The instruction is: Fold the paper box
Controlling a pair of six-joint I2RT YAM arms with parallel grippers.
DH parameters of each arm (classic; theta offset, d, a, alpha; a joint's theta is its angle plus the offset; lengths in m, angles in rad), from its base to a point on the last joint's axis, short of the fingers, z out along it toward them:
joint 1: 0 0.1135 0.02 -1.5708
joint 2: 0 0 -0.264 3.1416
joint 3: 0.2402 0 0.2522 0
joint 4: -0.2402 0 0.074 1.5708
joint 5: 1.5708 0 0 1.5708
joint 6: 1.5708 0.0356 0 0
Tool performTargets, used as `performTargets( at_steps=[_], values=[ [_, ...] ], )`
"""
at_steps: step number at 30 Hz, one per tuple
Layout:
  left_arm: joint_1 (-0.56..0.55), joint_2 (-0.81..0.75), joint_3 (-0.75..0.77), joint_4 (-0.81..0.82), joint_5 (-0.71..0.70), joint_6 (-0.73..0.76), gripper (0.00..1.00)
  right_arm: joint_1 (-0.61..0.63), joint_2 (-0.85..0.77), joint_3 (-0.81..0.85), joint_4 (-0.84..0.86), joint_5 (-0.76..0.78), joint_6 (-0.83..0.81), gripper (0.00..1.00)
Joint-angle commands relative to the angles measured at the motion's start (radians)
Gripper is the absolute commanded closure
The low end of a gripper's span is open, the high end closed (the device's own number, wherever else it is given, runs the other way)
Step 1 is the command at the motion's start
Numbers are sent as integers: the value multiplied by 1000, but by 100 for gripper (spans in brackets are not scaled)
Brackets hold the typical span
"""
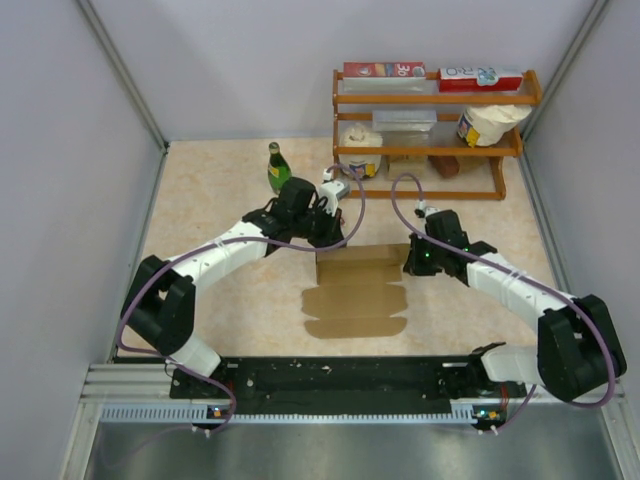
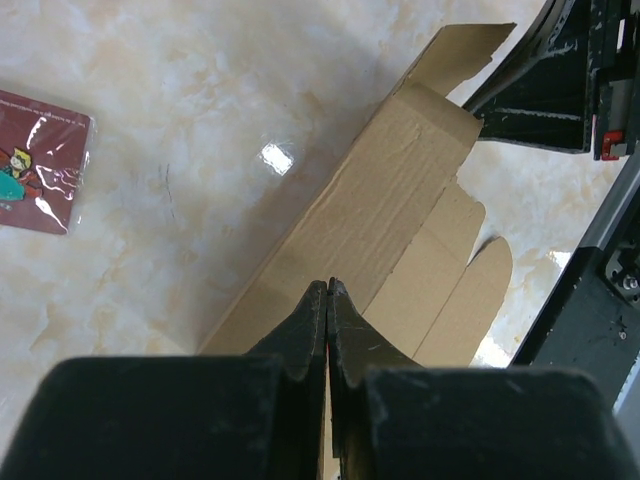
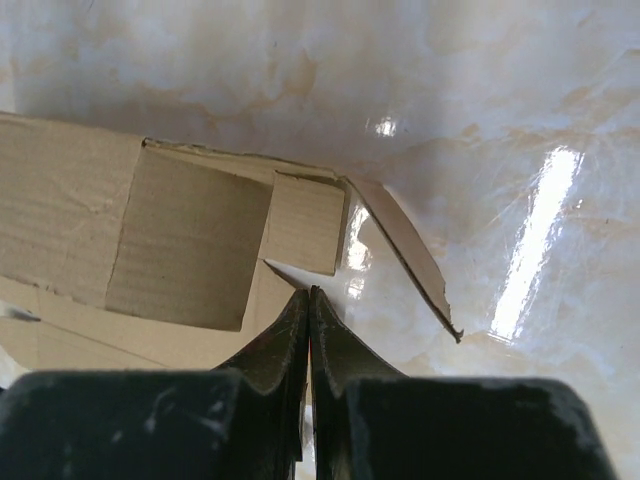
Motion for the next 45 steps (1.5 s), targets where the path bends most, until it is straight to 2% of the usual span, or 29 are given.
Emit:
performTargets(
  at_steps=[1,8,17,45],
  values=[
    [-5,-37,-22,29,-13,0,100,9,-4,20,71,43,27,100],
    [-6,-45,-42,26,-32,3,100,10,-53,91,10,123,-5,100],
    [-9,-51,-56,22,-53,3,100,10,-13,172,14,114,-42,100],
    [-11,-25,-56,19,-41,0,100,9,114,149,94,-127,3,100]
  ],
)
